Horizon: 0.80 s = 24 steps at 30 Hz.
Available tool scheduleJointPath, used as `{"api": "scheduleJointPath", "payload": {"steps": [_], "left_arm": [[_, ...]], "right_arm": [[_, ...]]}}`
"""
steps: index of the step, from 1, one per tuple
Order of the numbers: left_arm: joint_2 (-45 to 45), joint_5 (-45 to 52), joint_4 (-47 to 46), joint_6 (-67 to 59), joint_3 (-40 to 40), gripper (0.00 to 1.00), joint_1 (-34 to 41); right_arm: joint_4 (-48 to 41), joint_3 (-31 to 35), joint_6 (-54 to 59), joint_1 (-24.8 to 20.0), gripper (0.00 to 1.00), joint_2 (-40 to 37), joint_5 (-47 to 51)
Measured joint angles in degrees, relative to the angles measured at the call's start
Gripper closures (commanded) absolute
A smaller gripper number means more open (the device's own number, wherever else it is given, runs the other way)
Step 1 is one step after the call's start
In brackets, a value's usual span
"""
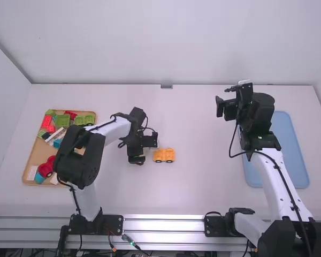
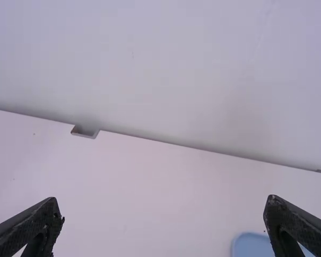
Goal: Assemble lego blocks to make yellow taxi
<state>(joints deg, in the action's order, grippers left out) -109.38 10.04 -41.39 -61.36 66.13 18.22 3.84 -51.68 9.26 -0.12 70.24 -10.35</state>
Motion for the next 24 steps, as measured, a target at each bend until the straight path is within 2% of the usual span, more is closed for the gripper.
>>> {"api": "scheduleJointPath", "payload": {"steps": [4,14,17,22,24], "left_arm": [[0.46,0.28,-5.73,-0.31,2.62,0.01,0.0],[12.2,7.78,-0.66,-6.54,4.24,0.01,-3.45],[13.42,11.56,2.47,-9.22,2.27,0.01,-5.77],[13.4,15.1,12.5,-7.02,-5.38,0.01,-9.05],[13.38,15.78,11.89,-7.93,-6.75,0.01,-9.09]], "right_arm": [[0.22,0.0,0.04,0.2,0.01,0.0,0.02],[-0.74,-0.02,-0.85,0.81,0.01,-0.02,-0.42],[-3.06,-0.02,-0.83,0.81,0.0,0.0,-1.46],[-6.05,-0.13,7.28,2.67,0.01,2.54,-9.55],[-7.04,-0.22,10.25,3.74,0.01,4.24,-12.2]]}}
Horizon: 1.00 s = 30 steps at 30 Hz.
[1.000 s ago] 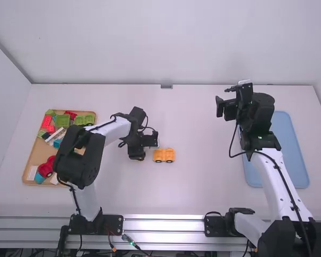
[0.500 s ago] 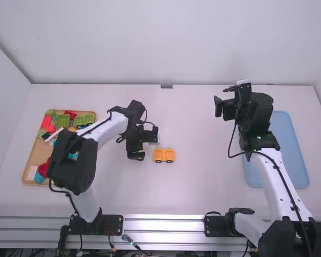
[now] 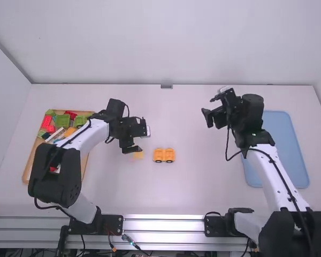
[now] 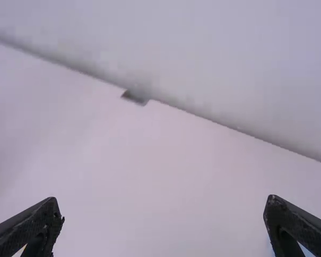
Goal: Assemble lego blocks to make yellow taxi
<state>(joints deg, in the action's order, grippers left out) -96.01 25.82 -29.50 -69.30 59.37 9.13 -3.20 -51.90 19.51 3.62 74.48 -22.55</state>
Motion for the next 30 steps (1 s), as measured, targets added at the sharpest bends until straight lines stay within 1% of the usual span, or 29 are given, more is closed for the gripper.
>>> {"api": "scheduleJointPath", "payload": {"steps": [1,2,5,7,10,11,13,16,19,20,25,30], "left_arm": [[0.0,0.42,-0.72,-1.01,-0.35,0.01,-0.02],[0.02,2.23,-2.93,-5.18,-1.31,0.01,-0.02],[0.0,5.92,-2.69,-10.19,-2.82,0.01,-0.46],[0.0,9.18,0.48,-12.28,-4.13,0.01,-1.4],[0.0,15.37,7.04,-14.56,-7.45,0.01,-5.38],[0.0,15.91,7.54,-14.69,-7.8,0.01,-5.77],[0.0,19.17,11.26,-15.41,-11.32,0.01,-8.83],[-0.42,20.76,14.01,-15.41,-14.32,0.01,-10.43],[-1.9,21.84,15.89,-14.91,-15.19,0.01,-10.38],[-2.64,22.23,16.94,-14.51,-15.19,0.01,-10.29],[-5.81,22.62,18.29,-14.23,-14.73,0.01,-10.25],[-9.53,22.93,17.86,-14.01,-13.07,0.01,-10.25]], "right_arm": [[-0.35,-0.02,1.03,0.37,0.01,0.59,-0.98],[-1.33,-0.02,4.35,1.33,0.01,2.45,-3.8],[-2.14,-0.07,9.33,2.45,0.01,5.49,-8.46],[-2.86,-0.11,12.87,3.08,0.01,8.13,-12.17],[-4.7,-0.11,18.78,3.82,0.01,11.87,-17.66],[-4.81,-0.13,19.69,3.96,0.01,12.37,-18.34],[-4.83,-0.11,23.21,4.46,0.01,15.13,-21.57],[-5.95,-0.39,27.19,5.05,0.01,18.47,-24.83],[-8.0,-0.59,32.13,5.57,0.01,21.94,-28.65],[-8.87,-0.59,34.77,5.86,0.01,23.56,-30.56],[-12.0,-0.61,42.4,7.17,0.01,27.82,-34.1],[-16.06,-0.63,49.07,9.49,0.01,29.64,-35.43]]}}
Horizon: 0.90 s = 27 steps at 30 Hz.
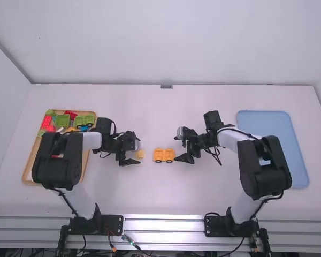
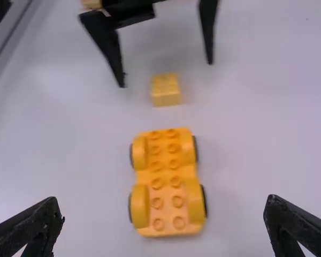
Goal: Assemble lego blocks to make yellow taxi
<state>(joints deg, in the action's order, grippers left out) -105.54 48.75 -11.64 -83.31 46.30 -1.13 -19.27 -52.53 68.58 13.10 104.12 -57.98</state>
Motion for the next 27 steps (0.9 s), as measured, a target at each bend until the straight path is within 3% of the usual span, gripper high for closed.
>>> {"api": "scheduleJointPath", "payload": {"steps": [3,6,9,13,18,24,27], "left_arm": [[-1.27,0.66,-0.04,1.07,1.07,0.01,0.0],[-1.75,0.92,-0.42,1.75,1.97,0.01,0.0],[-1.77,1.05,-1.38,2.4,2.43,0.01,0.0],[-1.77,1.03,-2.78,2.54,2.45,0.01,0.0],[-1.77,1.01,-2.86,2.51,2.45,0.03,0.07],[-1.77,0.55,1.01,2.62,0.87,0.16,0.33],[-1.77,0.5,1.27,2.75,-0.52,0.42,0.33]], "right_arm": [[1.68,0.02,2.16,1.27,0.01,0.02,-0.26],[10.29,1.55,0.74,2.29,0.01,0.02,0.2],[25.44,6.64,-5.79,3.04,0.01,0.02,1.99],[37.11,13.9,-12.52,2.51,0.01,0.02,3.21],[41.16,17.35,-17.86,1.57,0.01,0.02,3.21],[41.64,17.38,-19.96,1.97,0.01,0.02,4.22],[41.62,17.38,-20.35,2.16,0.01,0.02,4.52]]}}
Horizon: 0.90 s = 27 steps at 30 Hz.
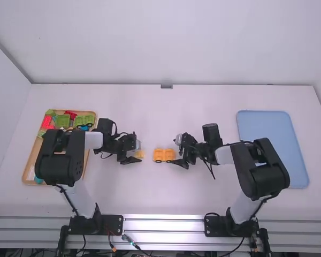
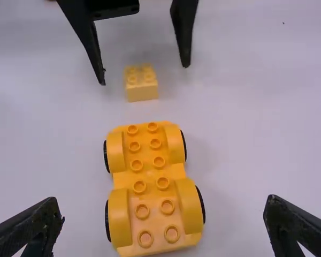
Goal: Assemble lego blocks to make yellow taxi
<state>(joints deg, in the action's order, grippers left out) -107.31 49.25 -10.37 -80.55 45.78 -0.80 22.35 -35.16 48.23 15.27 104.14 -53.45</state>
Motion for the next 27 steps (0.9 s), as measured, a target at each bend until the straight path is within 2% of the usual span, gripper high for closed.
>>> {"api": "scheduleJointPath", "payload": {"steps": [10,13,18,24,27], "left_arm": [[0.0,-1.75,1.2,0.0,-0.76,0.44,0.02],[0.0,-2.43,1.75,-0.02,-1.31,0.52,0.0],[0.0,-2.93,2.14,-0.02,-1.6,0.56,0.0],[0.0,-2.95,2.16,0.07,-1.6,0.76,0.0],[0.0,-2.73,2.14,0.28,-1.6,0.89,0.0]], "right_arm": [[-0.02,0.0,-0.26,0.0,0.01,0.0,0.15],[-0.13,0.0,-0.17,0.0,0.01,0.0,0.24],[-0.2,0.0,-0.28,0.0,0.01,0.0,0.24],[-0.2,0.0,-0.17,0.0,0.01,0.0,0.26],[-0.2,0.0,-0.24,0.0,0.01,0.0,0.26]]}}
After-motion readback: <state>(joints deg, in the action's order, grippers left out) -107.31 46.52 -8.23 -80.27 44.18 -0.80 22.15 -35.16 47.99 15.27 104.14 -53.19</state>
